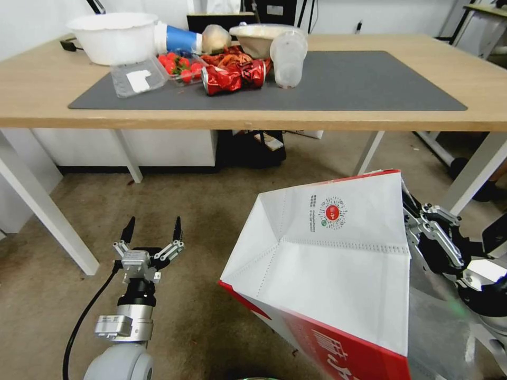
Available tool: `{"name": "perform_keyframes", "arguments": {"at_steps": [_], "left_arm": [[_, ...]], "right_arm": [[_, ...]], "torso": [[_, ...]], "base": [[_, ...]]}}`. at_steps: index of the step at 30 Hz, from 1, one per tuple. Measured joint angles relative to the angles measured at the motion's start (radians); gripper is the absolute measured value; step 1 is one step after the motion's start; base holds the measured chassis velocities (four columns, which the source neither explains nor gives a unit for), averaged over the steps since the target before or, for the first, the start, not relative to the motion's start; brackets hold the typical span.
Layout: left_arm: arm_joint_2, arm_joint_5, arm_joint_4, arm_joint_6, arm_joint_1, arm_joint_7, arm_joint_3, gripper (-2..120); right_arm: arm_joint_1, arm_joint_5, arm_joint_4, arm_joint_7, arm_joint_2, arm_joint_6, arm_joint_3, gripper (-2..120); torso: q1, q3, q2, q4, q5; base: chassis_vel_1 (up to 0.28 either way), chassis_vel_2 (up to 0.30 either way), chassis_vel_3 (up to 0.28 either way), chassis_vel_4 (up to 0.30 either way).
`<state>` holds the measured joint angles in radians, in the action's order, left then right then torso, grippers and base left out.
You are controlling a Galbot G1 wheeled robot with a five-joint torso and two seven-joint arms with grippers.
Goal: Pick up the food delivery bag from the floor and place it on the table.
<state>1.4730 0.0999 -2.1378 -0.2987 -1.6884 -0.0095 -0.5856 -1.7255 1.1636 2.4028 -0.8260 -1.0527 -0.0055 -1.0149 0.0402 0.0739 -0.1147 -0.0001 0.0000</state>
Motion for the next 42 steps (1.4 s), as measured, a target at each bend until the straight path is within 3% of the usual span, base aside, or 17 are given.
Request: {"name": "perform_keyframes", "arguments": {"at_steps": [42], "left_arm": [[-0.012, -0.035, -0.043, 0.049, -0.029, -0.01, -0.005, 100]], "right_arm": [[0.003, 0.004, -0.01, -0.051, 0.005, -0.002, 0.005, 0]], "torso": [[0.038, 0.135, -0.172, 0.0001, 0.0]], "base": [[0.0, 0.0, 0.0, 0.0]]}}
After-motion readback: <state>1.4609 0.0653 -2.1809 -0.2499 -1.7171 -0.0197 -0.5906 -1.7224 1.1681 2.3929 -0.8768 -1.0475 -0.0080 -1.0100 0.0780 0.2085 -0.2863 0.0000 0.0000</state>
